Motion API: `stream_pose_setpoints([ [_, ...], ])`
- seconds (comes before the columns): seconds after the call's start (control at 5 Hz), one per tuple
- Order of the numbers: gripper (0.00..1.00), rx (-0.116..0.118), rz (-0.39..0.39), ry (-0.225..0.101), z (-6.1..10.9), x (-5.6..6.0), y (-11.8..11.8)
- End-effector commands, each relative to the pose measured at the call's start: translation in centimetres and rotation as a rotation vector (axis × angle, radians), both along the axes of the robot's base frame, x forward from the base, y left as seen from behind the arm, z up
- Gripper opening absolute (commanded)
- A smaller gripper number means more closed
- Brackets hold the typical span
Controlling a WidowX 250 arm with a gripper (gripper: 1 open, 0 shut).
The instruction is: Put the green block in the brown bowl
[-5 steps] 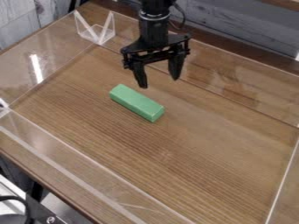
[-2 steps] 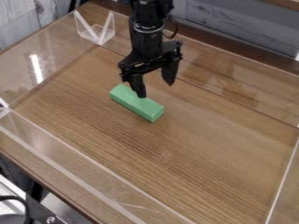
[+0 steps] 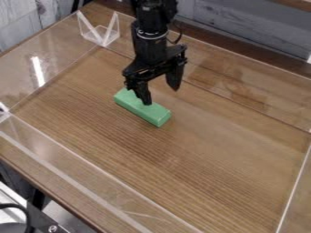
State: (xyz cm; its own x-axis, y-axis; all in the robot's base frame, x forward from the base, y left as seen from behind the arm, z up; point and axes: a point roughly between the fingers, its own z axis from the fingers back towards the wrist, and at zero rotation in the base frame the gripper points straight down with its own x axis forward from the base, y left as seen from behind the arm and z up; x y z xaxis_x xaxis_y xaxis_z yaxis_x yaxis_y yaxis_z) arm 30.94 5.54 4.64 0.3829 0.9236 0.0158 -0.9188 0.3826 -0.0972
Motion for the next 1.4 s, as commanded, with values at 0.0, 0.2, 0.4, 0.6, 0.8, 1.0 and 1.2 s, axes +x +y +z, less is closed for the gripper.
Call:
stream_pose_setpoints([
  [0.0, 1.00, 0.004, 0.034, -0.044, 0.6, 0.4, 0.7],
  [0.2, 1.00, 0.002, 0.045, -0.044, 0.0, 0.4, 0.8],
  [0.4, 0.00, -0.004, 0.052, -0.043, -0.3, 0.4, 0.8],
  [0.6, 0.00, -0.007, 0.016, -0.037, -0.1, 0.3, 0.6],
  [0.8, 0.00, -0.010, -0.013, -0.029, 0.2, 0.1, 0.4],
  [1.0, 0.00, -0.014, -0.046, -0.025, 0.6, 0.0, 0.3],
  [1.2, 0.00, -0.018, -0.079, -0.022, 1.0, -0.1, 0.1],
])
